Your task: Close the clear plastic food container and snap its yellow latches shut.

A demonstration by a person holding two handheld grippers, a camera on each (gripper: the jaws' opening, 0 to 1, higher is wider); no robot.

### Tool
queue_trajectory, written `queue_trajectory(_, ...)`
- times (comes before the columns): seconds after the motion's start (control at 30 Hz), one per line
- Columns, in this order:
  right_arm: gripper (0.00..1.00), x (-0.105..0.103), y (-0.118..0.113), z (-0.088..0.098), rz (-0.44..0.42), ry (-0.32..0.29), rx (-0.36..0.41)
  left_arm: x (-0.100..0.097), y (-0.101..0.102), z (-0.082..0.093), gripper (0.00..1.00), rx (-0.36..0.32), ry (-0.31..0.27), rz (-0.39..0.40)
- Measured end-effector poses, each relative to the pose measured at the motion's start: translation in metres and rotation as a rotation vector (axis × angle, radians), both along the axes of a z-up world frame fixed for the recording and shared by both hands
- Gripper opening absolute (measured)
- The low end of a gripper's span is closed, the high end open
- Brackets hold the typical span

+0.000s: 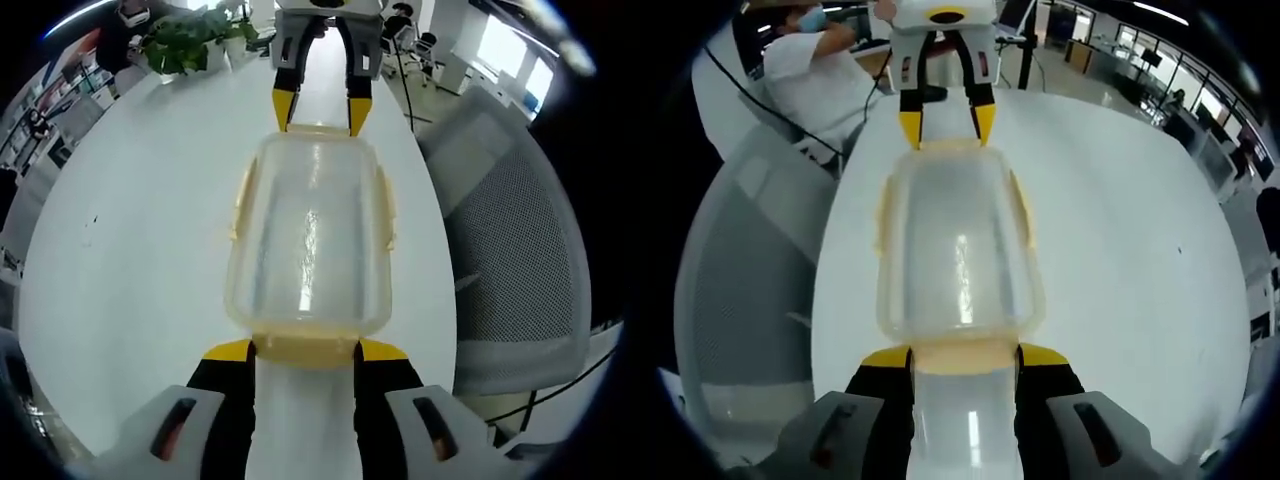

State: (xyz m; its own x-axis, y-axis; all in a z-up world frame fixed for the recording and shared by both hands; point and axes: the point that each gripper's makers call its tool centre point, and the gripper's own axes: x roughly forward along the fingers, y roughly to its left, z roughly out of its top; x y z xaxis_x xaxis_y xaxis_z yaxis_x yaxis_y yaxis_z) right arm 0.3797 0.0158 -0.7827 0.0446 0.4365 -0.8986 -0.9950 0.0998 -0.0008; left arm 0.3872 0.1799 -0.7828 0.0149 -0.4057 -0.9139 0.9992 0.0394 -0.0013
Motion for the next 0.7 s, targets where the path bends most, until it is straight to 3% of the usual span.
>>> queue_trajectory(0.7,0.37,-0.003,-0.037,0.0,-0.006,-0.001,-0.021,-0.002,-0.037,0.003,0.37,0.001,0.006,-0.003)
